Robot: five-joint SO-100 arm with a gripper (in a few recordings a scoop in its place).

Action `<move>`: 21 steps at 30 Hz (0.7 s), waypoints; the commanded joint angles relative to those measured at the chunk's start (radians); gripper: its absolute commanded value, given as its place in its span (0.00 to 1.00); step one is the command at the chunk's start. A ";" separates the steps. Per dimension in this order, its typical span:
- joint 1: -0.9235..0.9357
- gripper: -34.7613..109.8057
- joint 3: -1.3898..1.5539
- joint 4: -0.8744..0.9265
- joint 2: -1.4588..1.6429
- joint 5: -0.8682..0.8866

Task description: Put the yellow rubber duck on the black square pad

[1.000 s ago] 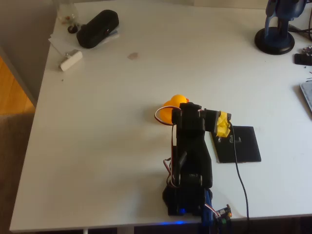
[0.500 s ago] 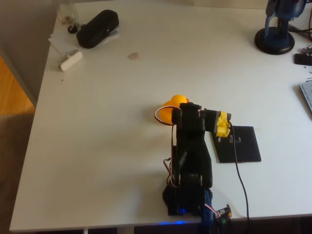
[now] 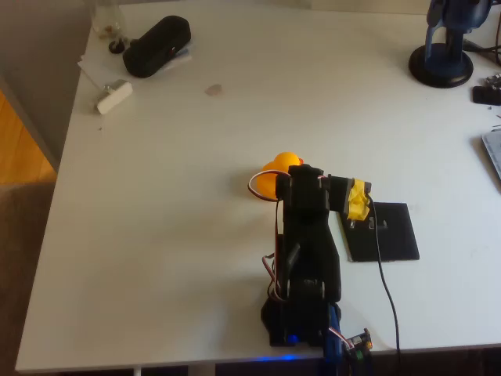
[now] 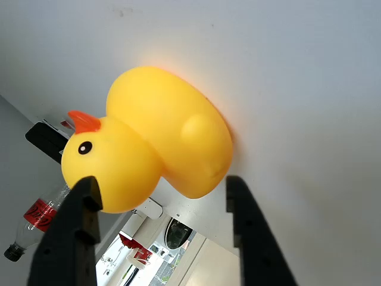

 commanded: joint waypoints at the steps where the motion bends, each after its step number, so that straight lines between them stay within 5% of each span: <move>1: 0.002 0.41 -0.003 -0.009 0.018 -0.008; 21: 0.008 0.41 -0.048 -0.015 0.021 -0.009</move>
